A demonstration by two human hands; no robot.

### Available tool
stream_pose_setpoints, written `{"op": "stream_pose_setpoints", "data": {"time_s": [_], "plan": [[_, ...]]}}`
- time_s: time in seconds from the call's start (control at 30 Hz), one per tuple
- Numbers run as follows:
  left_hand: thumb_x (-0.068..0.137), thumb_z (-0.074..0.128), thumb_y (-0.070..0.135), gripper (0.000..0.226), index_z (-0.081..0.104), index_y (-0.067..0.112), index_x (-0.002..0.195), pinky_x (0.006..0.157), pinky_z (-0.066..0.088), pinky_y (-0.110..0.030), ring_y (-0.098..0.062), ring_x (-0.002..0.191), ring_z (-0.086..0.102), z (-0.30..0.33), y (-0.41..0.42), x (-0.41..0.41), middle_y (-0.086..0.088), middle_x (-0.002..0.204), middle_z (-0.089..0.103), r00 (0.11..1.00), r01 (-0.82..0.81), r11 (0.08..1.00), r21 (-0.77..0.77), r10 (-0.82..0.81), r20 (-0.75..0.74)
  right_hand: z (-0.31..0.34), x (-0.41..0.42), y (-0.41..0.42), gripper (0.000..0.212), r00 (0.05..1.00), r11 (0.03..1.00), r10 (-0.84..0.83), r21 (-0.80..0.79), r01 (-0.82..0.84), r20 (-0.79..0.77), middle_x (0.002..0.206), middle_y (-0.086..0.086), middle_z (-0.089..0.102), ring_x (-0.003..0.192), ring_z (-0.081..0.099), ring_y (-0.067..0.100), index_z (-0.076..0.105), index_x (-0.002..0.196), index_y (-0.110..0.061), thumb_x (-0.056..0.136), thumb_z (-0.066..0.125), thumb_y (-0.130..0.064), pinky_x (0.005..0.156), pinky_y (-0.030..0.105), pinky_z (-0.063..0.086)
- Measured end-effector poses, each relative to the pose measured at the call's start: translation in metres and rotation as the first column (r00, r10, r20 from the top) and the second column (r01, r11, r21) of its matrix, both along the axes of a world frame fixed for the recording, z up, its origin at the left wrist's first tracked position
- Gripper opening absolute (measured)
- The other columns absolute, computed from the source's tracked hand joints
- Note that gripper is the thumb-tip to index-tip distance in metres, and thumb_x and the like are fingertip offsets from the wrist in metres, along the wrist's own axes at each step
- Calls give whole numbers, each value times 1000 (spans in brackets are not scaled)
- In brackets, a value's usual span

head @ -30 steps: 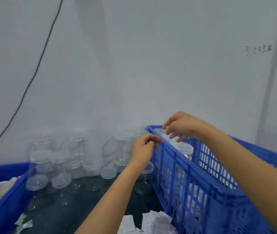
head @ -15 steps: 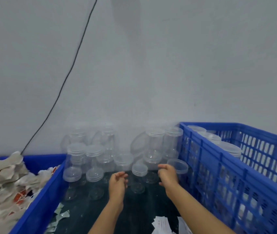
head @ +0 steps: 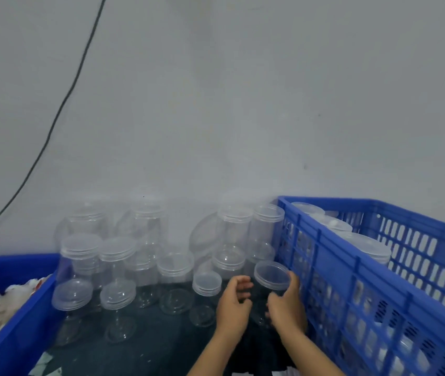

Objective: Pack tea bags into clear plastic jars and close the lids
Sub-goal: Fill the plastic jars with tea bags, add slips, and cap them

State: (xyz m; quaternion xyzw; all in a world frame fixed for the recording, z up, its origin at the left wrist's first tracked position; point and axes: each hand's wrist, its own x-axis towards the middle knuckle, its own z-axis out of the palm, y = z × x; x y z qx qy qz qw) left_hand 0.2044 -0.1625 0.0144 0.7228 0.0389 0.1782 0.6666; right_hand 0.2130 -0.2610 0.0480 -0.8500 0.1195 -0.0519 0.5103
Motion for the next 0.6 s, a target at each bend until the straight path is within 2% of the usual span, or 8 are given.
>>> {"op": "stream_pose_setpoints", "data": {"time_s": [0.07,0.13,0.2,0.3,0.4,0.47,0.53,0.6], "plan": [[77,61,-11,60,45,22,124,97,48,-29,-15,112,56,-4,-8,12,2,123,57,999,46,997,55,-44,-25,-2,-2,-7,80,996,988,59,-139,-68,-65,120,11,63,96,65,30,-2,145,-46,86,47,-25,85,38,53],[75,75,4,76,32,23,135,101,45,-29,-12,117,53,-7,-14,22,5,127,52,993,97,993,60,-92,-79,-7,-1,-10,84,993,978,103,-176,-112,-59,140,12,48,118,55,30,-11,147,-43,89,49,-36,97,40,46],[73,79,7,73,37,23,131,95,46,-23,-10,114,56,-9,-20,29,7,122,56,985,137,991,1,-136,-110,-13,0,-11,88,990,984,140,-110,-137,16,149,9,39,128,47,28,-8,150,-37,88,53,-25,103,38,41],[72,76,4,50,52,29,108,81,49,-15,-8,102,63,-14,-23,31,5,114,60,991,104,994,13,-103,-85,-18,2,-11,90,980,987,162,-16,-162,118,152,7,35,132,43,25,5,151,-30,80,53,-3,105,36,39],[75,74,16,56,41,31,118,84,48,-15,-6,99,54,-12,-23,19,0,117,38,995,66,992,112,-56,-88,-8,1,-8,87,978,988,147,25,-152,151,149,12,30,132,37,29,15,148,-24,76,59,-3,106,41,39],[65,72,34,62,39,36,118,91,45,-19,-14,109,51,-5,-18,4,-1,116,33,999,43,983,177,-37,-39,7,-3,-7,90,975,980,190,45,-196,116,146,14,26,130,36,31,15,148,-23,77,69,-11,102,40,40],[49,76,48,72,43,38,112,91,48,-20,-9,108,54,8,-8,-16,3,117,35,999,33,984,177,-38,28,26,-15,-11,92,941,933,324,135,-335,98,140,10,37,122,47,26,19,146,-25,75,78,-26,93,32,47],[40,86,56,81,41,45,107,89,52,-21,-2,104,59,19,5,-39,10,119,48,997,41,985,167,-53,64,48,-34,-14,85,880,859,470,196,-473,62,120,-3,53,98,59,12,28,135,-30,70,79,-51,65,19,53]]}}
